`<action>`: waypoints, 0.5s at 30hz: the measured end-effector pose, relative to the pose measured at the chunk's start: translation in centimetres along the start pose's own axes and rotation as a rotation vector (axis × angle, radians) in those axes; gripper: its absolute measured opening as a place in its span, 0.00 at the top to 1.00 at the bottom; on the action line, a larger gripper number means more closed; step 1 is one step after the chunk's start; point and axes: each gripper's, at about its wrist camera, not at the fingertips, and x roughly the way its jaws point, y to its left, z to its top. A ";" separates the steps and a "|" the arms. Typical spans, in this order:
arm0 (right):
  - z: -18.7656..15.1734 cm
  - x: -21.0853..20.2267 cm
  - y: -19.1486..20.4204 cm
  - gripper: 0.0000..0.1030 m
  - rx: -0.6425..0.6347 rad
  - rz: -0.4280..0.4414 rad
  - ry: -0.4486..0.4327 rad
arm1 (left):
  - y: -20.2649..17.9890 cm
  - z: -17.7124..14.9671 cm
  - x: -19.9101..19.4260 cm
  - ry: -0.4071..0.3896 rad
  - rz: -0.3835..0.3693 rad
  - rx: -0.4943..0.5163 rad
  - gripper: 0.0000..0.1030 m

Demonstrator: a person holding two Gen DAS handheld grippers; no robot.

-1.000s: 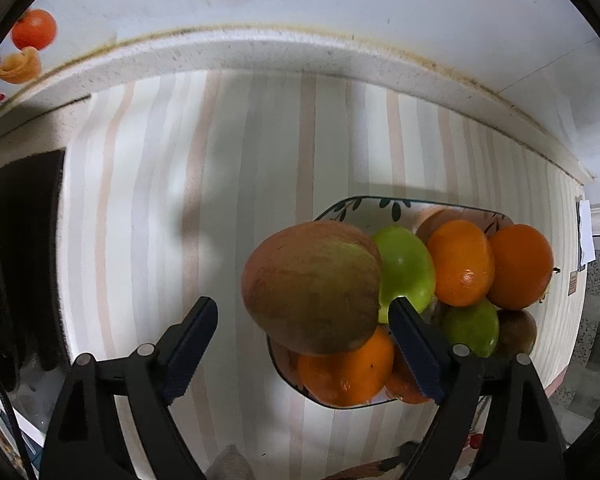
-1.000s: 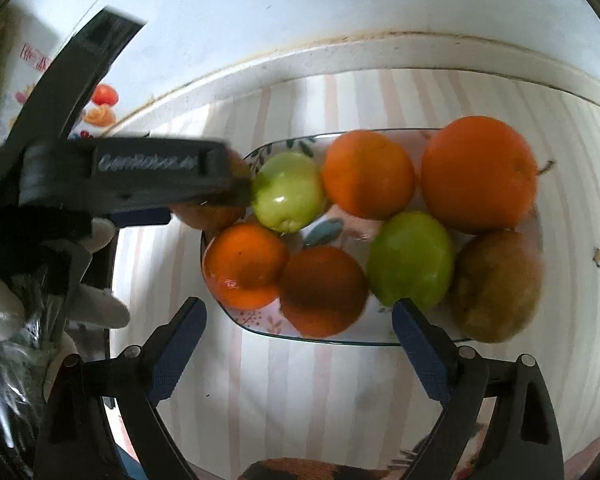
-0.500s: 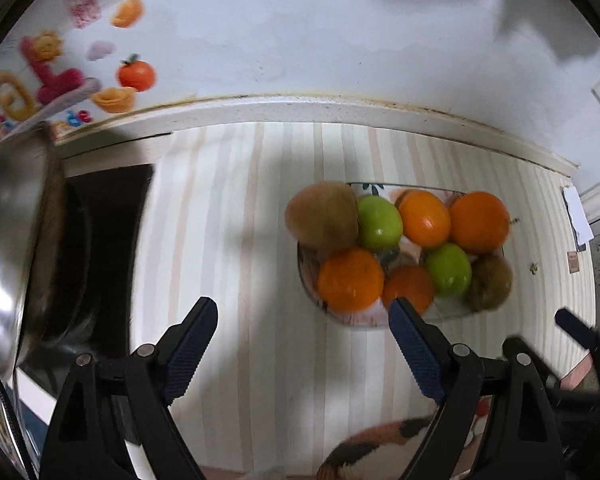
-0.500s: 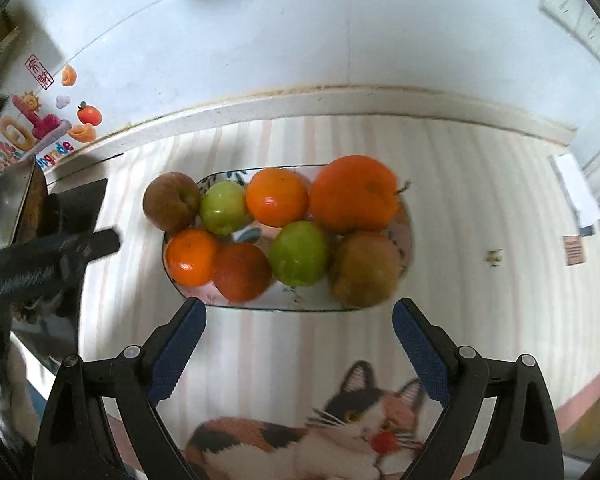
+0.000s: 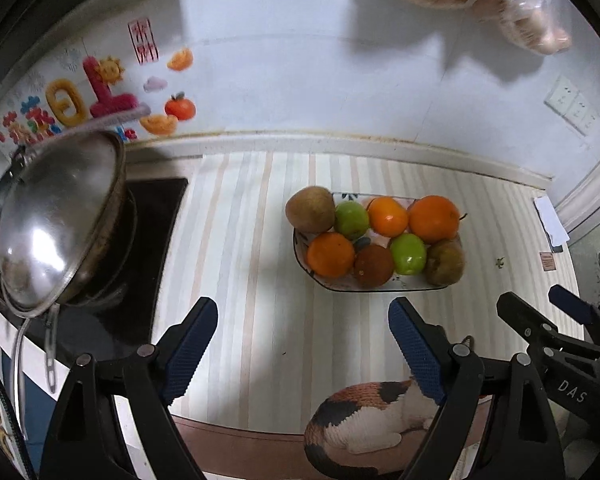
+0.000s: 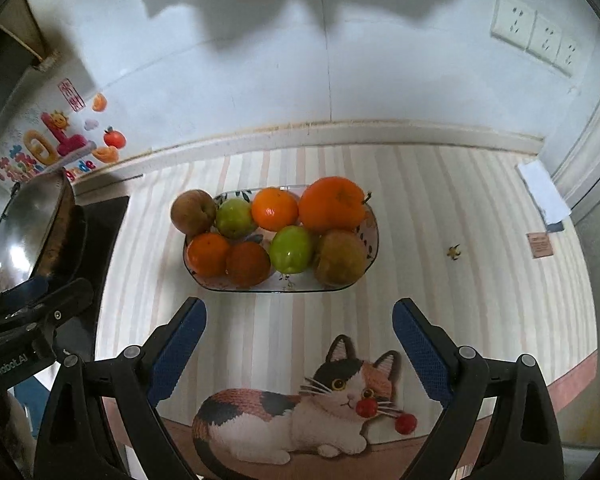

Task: Organize fruits
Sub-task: 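Lift both tools back from the plate toward the cat mat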

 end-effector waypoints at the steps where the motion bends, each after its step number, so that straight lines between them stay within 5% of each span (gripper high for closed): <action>1: -0.1 -0.8 0.0 0.06 0.000 0.002 -0.014 | -0.2 -0.1 -0.5 -0.009 0.000 0.006 0.15; 15: -1.3 -6.3 -0.2 0.06 0.021 0.051 -0.093 | -1.6 -1.3 -3.9 -0.041 -0.054 0.021 0.15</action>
